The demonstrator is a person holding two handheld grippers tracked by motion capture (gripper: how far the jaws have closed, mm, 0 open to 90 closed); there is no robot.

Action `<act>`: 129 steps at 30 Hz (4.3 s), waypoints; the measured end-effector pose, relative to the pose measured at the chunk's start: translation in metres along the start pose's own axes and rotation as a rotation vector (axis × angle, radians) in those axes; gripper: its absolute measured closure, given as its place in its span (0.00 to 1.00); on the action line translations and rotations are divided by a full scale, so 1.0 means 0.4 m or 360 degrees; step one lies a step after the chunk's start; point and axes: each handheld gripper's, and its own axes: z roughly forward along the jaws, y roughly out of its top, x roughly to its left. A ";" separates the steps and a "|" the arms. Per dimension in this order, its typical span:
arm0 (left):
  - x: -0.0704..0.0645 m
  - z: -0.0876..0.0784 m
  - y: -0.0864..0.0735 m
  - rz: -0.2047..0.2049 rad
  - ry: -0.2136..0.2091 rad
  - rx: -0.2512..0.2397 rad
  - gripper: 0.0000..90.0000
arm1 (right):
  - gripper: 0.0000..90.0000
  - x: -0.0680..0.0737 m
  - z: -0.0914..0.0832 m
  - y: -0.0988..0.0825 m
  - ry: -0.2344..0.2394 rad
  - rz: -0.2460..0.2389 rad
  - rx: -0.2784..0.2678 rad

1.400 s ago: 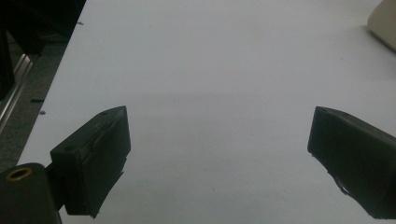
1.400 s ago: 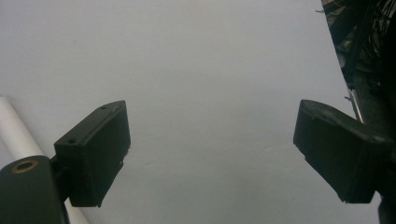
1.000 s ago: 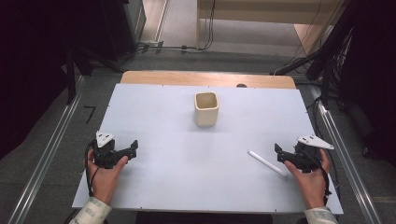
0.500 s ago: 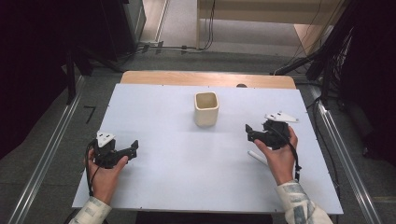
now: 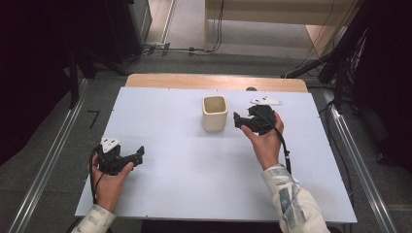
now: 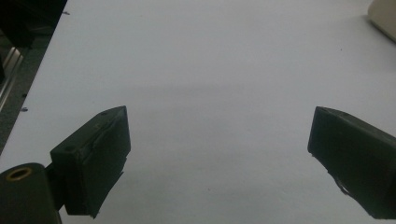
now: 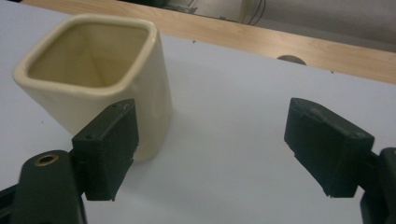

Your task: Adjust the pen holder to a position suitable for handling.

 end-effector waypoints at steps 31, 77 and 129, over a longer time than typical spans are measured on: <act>0.000 0.009 -0.003 0.0030 0.0006 0.0033 0.07 | 0.42 0.101 0.176 0.094 0.0002 0.0023 0.0140; 0.000 0.011 -0.004 0.0037 0.0016 0.0050 0.07 | 0.90 0.098 0.182 0.099 0.0041 -0.0032 0.0296; -0.009 0.018 -0.005 0.0053 0.0031 0.0059 0.07 | 0.52 -0.270 -0.056 -0.099 0.0036 0.0379 0.0194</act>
